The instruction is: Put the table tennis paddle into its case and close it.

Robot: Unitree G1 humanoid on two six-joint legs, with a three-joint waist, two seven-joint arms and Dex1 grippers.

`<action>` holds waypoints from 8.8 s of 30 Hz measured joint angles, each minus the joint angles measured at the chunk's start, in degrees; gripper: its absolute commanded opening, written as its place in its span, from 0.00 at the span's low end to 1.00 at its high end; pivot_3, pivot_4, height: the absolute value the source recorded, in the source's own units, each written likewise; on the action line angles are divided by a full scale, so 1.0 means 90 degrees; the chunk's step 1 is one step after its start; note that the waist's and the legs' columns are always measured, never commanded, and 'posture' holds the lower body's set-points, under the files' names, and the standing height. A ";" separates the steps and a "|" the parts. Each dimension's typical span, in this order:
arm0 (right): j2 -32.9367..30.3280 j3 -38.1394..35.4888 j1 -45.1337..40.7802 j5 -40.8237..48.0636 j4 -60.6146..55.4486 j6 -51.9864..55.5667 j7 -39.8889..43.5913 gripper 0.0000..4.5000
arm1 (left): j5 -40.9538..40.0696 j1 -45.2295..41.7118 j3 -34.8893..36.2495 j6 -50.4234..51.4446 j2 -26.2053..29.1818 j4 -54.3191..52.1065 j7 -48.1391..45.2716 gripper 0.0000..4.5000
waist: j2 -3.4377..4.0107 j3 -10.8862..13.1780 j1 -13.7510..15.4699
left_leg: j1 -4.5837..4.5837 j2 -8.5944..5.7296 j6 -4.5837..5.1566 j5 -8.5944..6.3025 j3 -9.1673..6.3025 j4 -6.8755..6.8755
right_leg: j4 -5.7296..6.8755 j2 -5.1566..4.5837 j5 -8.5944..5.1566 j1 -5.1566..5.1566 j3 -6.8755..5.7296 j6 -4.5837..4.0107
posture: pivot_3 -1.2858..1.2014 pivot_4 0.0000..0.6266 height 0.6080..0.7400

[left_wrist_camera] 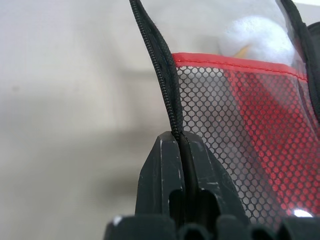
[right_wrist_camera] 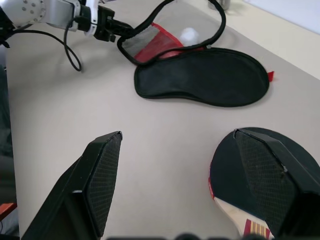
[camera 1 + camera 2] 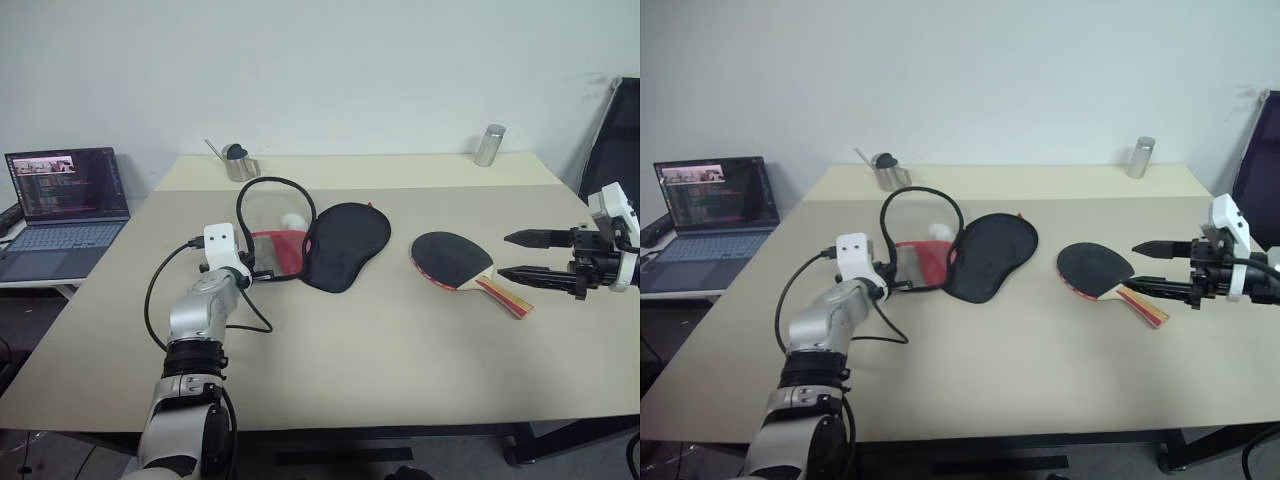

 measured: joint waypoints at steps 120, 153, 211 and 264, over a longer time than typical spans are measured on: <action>0.6275 0.0451 -0.3836 -0.2124 0.4227 0.0439 -0.8203 0.25 | -0.0145 0.0483 -0.1646 -0.0947 0.2301 -0.1659 -0.4514 0.78 | -0.0043 -0.0012 -0.0308 | -0.0119 -0.0004 -0.0008 0.0018 0.0007 -0.0010 | 0.0006 0.0006 0.0025 -0.0145 0.0011 -0.0002 | 0.52 0.24 1.00; 0.7132 0.0011 -0.4789 -0.2247 0.7659 -0.2059 -0.8753 0.25 | -0.0243 0.1286 -0.1439 0.0015 0.2413 -0.3029 -0.4085 0.78 | -0.0043 -0.0012 -0.0562 | -0.0118 -0.0001 -0.0018 0.0024 0.0005 -0.0010 | 0.0029 0.0008 0.0024 -0.0154 0.0018 -0.0003 | 0.52 0.24 1.00; 0.4835 0.1903 -0.1732 -0.2169 0.0100 0.1214 -0.4830 0.99 | 0.0076 -0.0637 -0.0871 0.0853 0.0935 0.0831 -0.2134 0.78 | -0.0053 -0.0027 -0.0441 | -0.0118 -0.0007 -0.0022 0.0028 0.0007 0.0002 | 0.0047 0.0006 0.0025 -0.0158 0.0013 -0.0002 | 0.52 0.24 1.00; 0.4024 0.2018 -0.1347 -0.1949 -0.0559 0.1644 -0.4564 1.00 | 0.0574 -0.2060 -0.2033 0.0108 -0.0602 0.0676 -0.1873 0.00 | -0.0060 -0.0030 -0.0156 | -0.0115 -0.0011 -0.0017 0.0032 -0.0001 0.0018 | 0.0036 0.0002 0.0025 -0.0129 0.0000 -0.0003 | 0.52 0.24 1.00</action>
